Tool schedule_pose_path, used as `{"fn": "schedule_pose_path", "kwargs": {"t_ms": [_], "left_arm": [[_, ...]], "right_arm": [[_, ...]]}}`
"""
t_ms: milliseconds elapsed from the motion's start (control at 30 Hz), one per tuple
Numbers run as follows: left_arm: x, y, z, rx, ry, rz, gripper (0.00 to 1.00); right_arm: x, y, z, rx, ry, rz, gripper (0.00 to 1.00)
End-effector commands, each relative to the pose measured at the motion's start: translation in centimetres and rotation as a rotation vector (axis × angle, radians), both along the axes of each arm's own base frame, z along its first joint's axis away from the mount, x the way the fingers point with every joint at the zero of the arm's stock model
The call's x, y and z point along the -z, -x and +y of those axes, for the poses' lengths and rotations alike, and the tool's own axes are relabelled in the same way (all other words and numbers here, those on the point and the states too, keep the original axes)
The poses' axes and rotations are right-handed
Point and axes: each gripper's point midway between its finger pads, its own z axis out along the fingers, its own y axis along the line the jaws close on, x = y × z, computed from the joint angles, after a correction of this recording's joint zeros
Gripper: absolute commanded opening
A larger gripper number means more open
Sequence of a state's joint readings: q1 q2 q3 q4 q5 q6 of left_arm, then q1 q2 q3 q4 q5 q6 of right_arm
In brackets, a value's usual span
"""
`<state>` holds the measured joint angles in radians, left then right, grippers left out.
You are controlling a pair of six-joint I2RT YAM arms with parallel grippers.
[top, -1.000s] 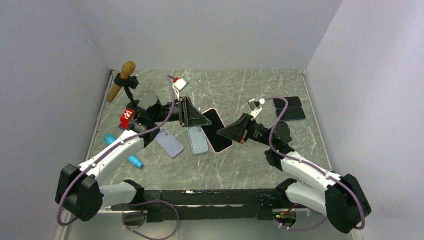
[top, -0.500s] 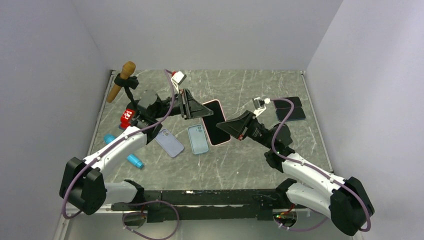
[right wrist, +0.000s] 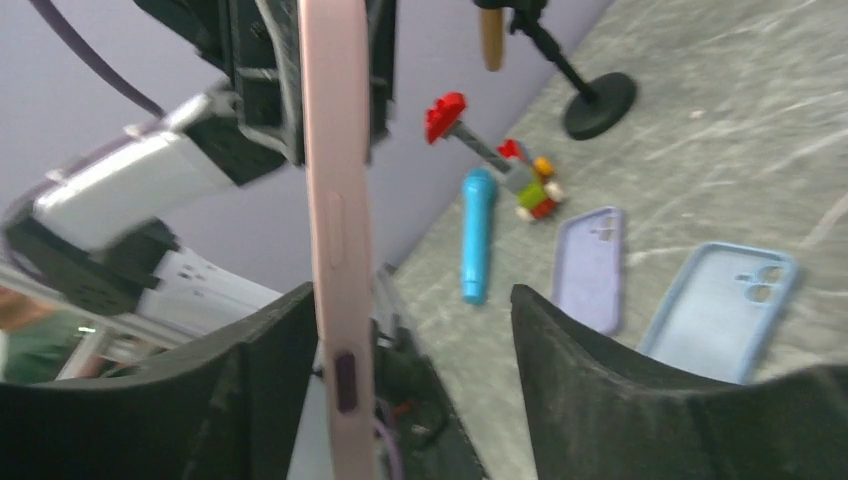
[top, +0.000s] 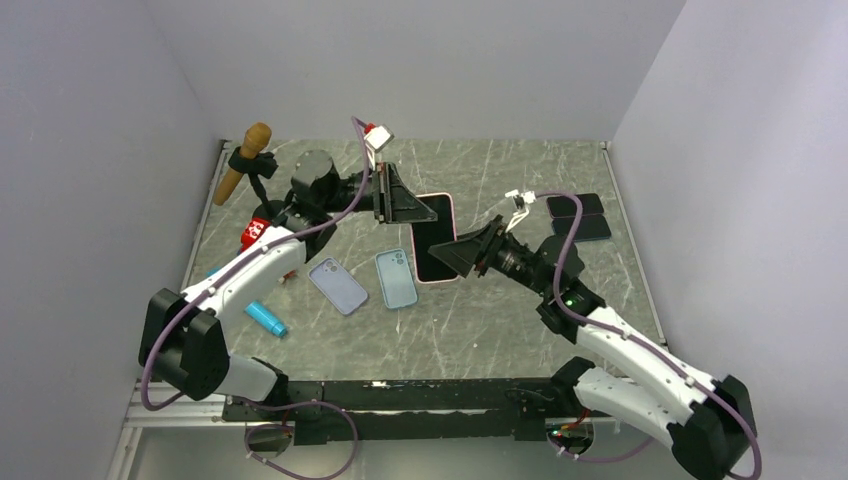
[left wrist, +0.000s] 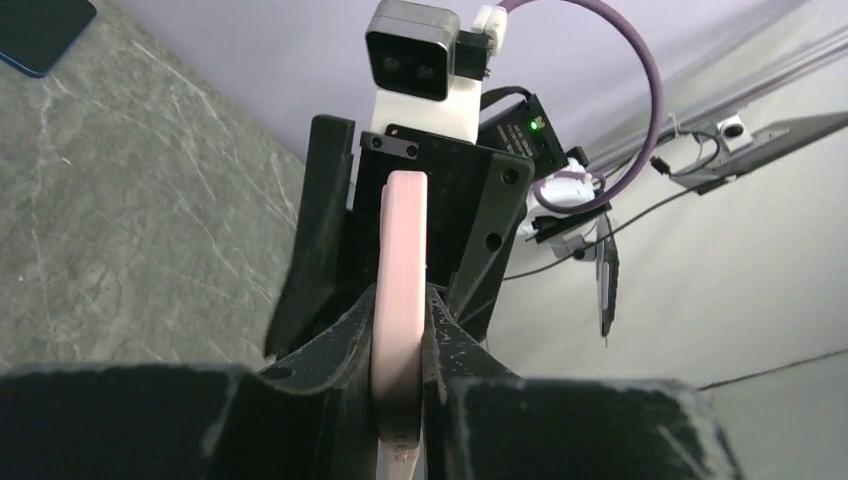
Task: Take the phone out of the phone case
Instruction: Remove the phone case from the phone.
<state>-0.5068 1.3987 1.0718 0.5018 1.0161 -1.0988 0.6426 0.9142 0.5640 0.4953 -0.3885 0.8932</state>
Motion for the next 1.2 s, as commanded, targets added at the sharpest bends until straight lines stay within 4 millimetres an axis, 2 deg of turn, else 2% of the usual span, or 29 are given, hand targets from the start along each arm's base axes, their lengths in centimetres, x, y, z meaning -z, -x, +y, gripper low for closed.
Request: {"fn": "schedule_pose_path", "kwargs": {"t_ms": [0, 100, 200, 233, 333, 367, 500, 733, 867, 1167], "left_arm": [[-3.4, 1.8, 1.4, 0.089, 0.009, -0.204, 0.0], [-3.0, 1.9, 2.2, 0.097, -0.006, -0.267, 0.0], [-2.1, 1.8, 2.3, 0.094, -0.025, -0.295, 0.0], [-1.8, 1.8, 2.3, 0.094, -0.025, -0.295, 0.0], [-0.9, 2.0, 2.4, 0.113, -0.011, -0.293, 0.0], [-0.7, 2.0, 2.4, 0.114, -0.006, -0.292, 0.0], [-0.3, 2.3, 2.8, 0.112, 0.011, -0.281, 0.0], [0.3, 1.5, 3.4, 0.062, -0.024, -0.275, 0.0], [0.4, 1.2, 3.6, 0.045, -0.021, -0.269, 0.0], [0.3, 1.4, 3.7, 0.06, -0.006, -0.265, 0.0]], "right_arm": [[1.9, 0.5, -2.4, 0.084, 0.217, -0.081, 0.82], [2.5, 1.0, -3.7, 0.118, 0.251, -0.108, 0.96], [3.0, 2.0, -3.6, 0.07, 0.275, -0.15, 0.99], [3.1, 2.4, -3.4, 0.044, 0.278, -0.16, 0.96], [3.2, 3.8, -2.6, -0.06, 0.281, -0.204, 0.73], [3.3, 4.1, -2.3, -0.087, 0.28, -0.215, 0.69], [2.9, 5.2, -1.0, -0.196, 0.225, -0.271, 0.59], [3.3, 6.7, 0.4, -0.343, 0.158, -0.324, 0.4], [3.5, 7.0, 0.7, -0.376, 0.144, -0.342, 0.4], [2.9, 6.3, 1.4, -0.391, 0.126, -0.358, 0.31]]}}
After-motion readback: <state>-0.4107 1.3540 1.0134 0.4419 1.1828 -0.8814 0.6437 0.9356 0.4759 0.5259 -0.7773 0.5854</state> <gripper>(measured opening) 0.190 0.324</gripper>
